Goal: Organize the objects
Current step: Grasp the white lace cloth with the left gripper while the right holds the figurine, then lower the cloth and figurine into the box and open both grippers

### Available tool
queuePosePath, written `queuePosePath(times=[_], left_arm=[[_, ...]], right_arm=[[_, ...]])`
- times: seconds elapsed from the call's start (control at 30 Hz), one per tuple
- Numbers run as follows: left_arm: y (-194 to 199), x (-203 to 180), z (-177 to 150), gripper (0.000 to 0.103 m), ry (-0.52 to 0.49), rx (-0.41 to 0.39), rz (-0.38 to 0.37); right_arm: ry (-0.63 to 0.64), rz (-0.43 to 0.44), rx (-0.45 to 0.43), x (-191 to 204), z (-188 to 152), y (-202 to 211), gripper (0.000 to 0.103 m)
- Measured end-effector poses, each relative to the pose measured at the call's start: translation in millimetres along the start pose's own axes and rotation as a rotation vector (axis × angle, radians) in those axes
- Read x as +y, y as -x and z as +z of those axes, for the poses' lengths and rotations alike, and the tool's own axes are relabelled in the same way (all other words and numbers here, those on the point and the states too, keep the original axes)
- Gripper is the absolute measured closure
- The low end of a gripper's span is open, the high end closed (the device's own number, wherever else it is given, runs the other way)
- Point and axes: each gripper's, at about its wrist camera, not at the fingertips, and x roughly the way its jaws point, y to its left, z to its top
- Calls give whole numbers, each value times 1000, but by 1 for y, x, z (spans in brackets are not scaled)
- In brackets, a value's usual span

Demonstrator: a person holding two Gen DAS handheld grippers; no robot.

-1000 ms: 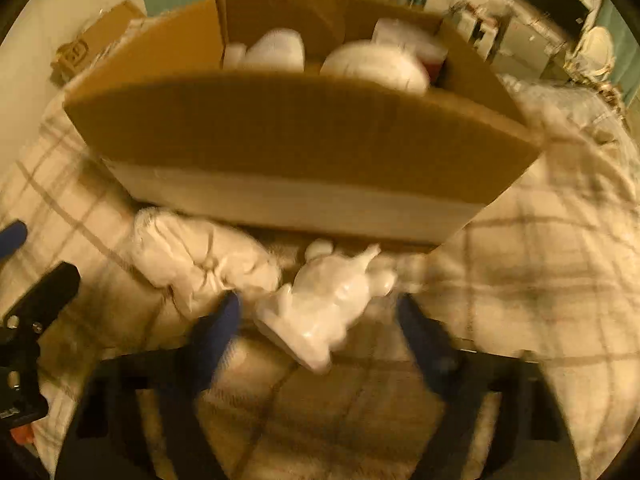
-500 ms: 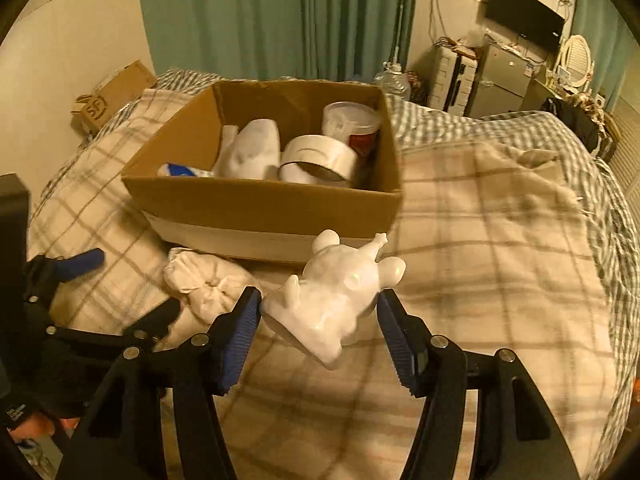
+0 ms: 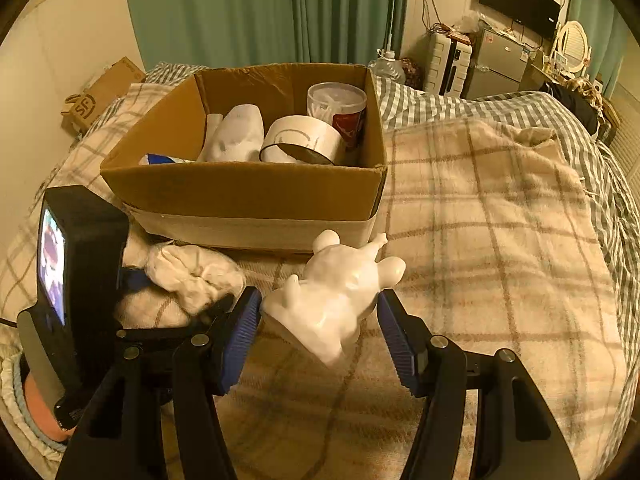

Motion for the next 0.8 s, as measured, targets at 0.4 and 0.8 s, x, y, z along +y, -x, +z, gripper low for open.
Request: queuePosePath(times=[0.4,0.8], left_arm=[[106,17,-19,79,63,-165,-28],[184,27,38,79,47,-338,-43]], right_arm=[[33,-7,-87,21,-11,50,43],[137,34,-276,38,38,121,43]])
